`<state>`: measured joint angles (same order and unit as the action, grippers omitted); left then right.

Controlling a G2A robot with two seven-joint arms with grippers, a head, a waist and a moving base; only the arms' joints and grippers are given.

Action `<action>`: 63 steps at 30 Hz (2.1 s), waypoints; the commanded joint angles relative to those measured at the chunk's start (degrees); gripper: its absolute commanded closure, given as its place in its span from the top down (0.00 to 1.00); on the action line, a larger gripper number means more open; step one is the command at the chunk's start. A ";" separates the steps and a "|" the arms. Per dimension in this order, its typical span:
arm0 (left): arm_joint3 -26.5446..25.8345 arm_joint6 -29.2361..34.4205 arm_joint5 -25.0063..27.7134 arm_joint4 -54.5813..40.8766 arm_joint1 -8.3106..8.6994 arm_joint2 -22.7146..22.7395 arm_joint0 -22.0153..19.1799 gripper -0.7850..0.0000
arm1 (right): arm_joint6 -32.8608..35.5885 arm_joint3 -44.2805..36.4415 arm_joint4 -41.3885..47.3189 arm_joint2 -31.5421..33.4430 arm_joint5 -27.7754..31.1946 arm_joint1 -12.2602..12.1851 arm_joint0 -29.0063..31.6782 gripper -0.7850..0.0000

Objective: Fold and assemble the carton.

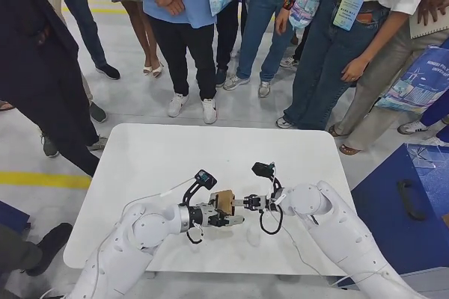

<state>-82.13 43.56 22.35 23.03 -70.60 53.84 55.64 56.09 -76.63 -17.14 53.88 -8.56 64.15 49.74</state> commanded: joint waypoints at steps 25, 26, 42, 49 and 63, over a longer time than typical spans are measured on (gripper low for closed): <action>2.70 0.93 0.19 0.00 -0.25 -1.16 -1.89 1.00 | -1.34 4.27 -1.02 -2.37 -1.74 1.66 -2.40 1.00; 2.69 0.83 0.24 -0.05 -0.23 -1.09 -1.84 1.00 | -1.41 4.37 -0.62 -2.32 -1.69 1.73 -2.42 1.00; 2.25 0.95 0.50 -0.61 -0.02 -0.66 -1.52 1.00 | -2.45 5.14 -1.22 -2.92 -1.59 2.45 -2.65 1.00; 2.87 1.37 0.45 -0.74 -0.15 -1.23 -2.03 1.00 | -2.53 6.21 -1.79 -3.74 -1.74 2.94 -3.13 1.00; 3.02 1.38 0.18 -0.51 -0.17 -1.34 -2.60 1.00 | -1.38 3.23 -0.10 -1.30 -2.29 2.81 -2.94 1.00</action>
<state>-78.90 45.06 22.46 22.48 -70.83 52.29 52.93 54.75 -73.25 -16.09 53.09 -10.51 66.93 46.70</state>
